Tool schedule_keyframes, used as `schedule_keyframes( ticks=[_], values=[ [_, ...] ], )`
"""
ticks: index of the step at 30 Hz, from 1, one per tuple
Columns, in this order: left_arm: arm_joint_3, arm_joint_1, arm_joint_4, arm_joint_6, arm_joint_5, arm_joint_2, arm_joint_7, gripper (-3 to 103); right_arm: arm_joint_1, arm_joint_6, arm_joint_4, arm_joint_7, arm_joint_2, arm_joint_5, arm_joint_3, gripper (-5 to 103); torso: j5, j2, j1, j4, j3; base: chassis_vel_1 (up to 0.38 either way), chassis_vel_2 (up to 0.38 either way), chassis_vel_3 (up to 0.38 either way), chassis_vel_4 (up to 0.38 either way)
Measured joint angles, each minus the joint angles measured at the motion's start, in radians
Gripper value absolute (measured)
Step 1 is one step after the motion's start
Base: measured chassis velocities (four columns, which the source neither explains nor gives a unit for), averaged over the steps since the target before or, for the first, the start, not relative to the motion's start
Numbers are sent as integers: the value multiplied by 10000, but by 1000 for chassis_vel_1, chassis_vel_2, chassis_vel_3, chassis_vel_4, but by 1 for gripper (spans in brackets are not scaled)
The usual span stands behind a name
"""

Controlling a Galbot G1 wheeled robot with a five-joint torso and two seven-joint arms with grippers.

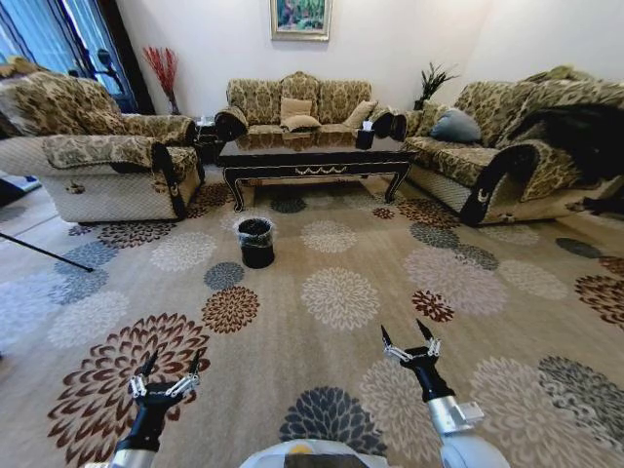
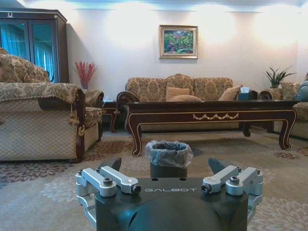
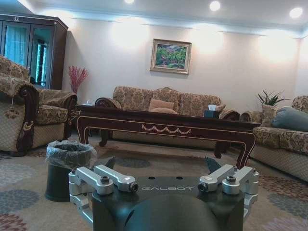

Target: Move to the front of the table and pick up the trash from the floor, then place it into the trash bin.

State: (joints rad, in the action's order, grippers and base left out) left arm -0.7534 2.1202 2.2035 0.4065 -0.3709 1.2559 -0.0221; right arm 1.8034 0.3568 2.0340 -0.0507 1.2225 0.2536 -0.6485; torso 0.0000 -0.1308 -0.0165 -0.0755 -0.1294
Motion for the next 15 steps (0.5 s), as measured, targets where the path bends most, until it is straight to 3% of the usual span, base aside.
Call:
schedule_keyframes(
  ticks=[15],
  values=[
    [0, 0, 0, 0, 0, 0, 0, 100, 0, 0, 0, 0, 0, 0, 0, 100, 0, -575, -138, 0, -431, 0, 0, 0, 0]
  ],
)
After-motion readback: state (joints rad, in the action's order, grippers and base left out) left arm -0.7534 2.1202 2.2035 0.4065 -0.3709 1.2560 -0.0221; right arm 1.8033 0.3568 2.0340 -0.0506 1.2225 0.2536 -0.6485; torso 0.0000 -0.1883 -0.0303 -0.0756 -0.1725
